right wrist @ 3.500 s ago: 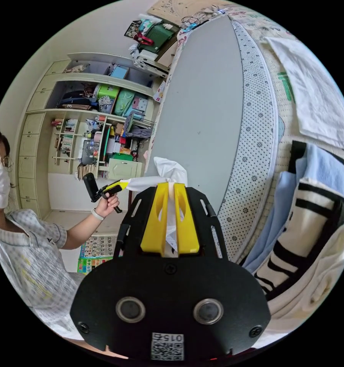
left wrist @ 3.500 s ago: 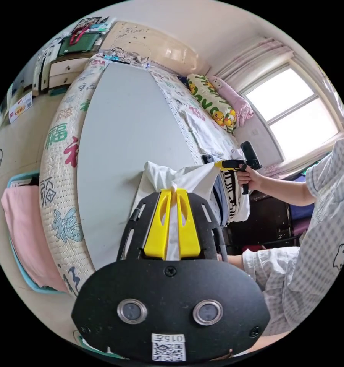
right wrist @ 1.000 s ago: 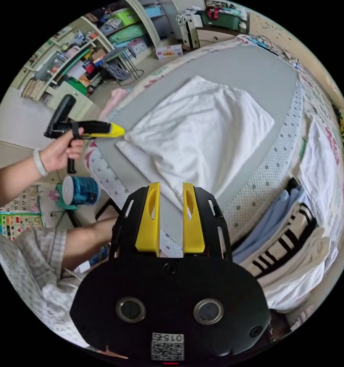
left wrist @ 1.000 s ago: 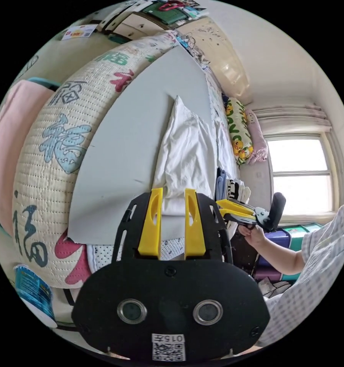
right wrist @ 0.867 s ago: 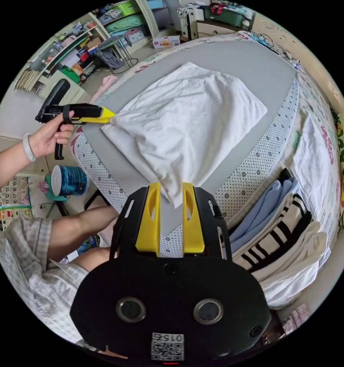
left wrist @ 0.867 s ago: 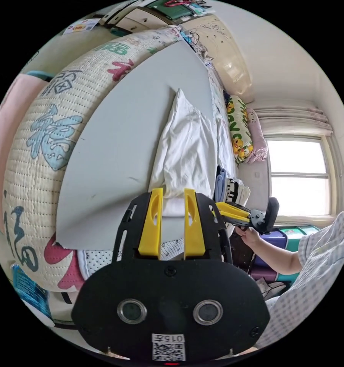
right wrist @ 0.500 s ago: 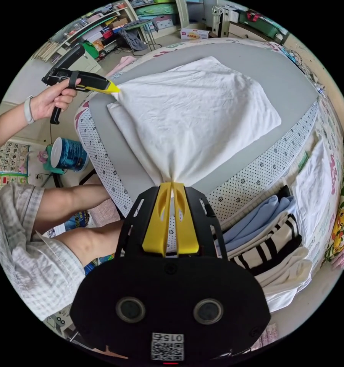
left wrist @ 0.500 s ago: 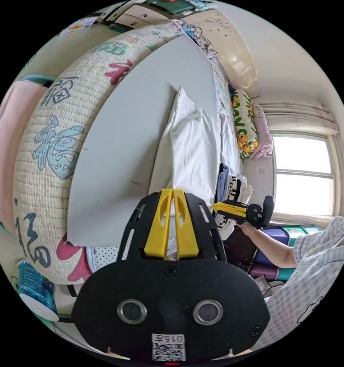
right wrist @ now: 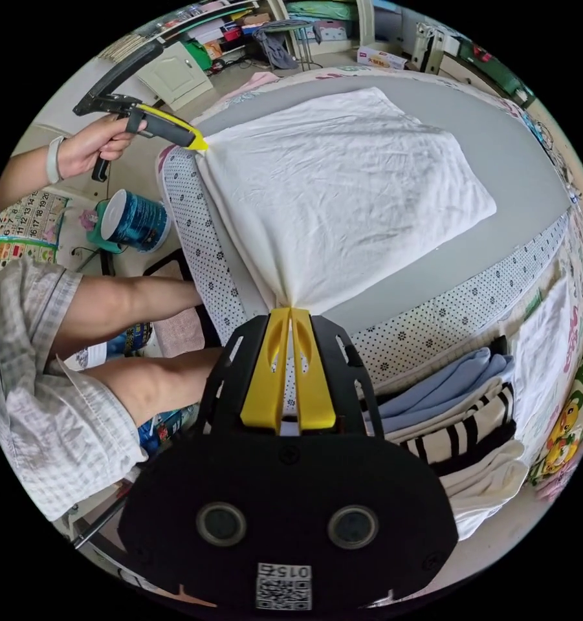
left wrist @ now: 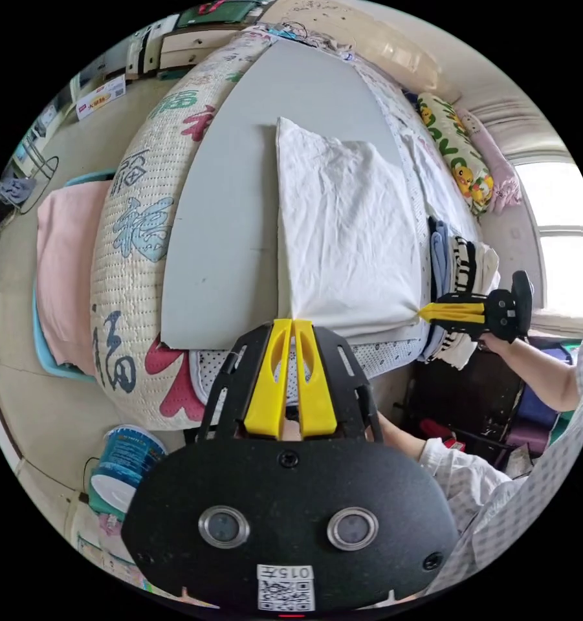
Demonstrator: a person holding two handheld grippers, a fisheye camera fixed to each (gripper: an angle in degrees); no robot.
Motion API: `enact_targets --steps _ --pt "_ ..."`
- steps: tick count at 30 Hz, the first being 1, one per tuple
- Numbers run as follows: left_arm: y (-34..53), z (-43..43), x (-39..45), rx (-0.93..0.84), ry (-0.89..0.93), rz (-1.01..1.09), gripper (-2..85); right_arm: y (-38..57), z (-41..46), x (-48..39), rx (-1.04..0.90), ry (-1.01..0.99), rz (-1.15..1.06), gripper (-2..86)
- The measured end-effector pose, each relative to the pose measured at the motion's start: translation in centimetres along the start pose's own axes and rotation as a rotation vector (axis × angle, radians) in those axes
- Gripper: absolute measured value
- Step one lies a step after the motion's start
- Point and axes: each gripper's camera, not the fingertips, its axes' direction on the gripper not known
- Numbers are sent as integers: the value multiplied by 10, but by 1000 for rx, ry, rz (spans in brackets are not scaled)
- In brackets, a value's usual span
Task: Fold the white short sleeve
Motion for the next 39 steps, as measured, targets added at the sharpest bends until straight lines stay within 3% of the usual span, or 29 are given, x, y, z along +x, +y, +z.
enact_targets --steps 6,10,14,21,27,32,39 --pt "13 -14 18 28 2 44 -3 18 -33 30 -38 -104 62 2" --pt "18 6 1 24 64 -80 14 13 -69 56 28 -108 133 55" --pt "23 6 -12 51 195 -98 81 5 -69 44 -13 -82 -4 69" --pt "19 20 -39 54 314 -179 19 -3 -60 30 -69 53 -112 44" --pt "12 -9 -19 73 184 -80 -2 1 -114 35 -64 95 -174 1" --pt "14 15 2 -82 18 51 3 -6 -115 44 -142 -6 -101 6" --pt "14 10 -17 -140 53 23 24 -8 -171 83 -83 -174 127 52"
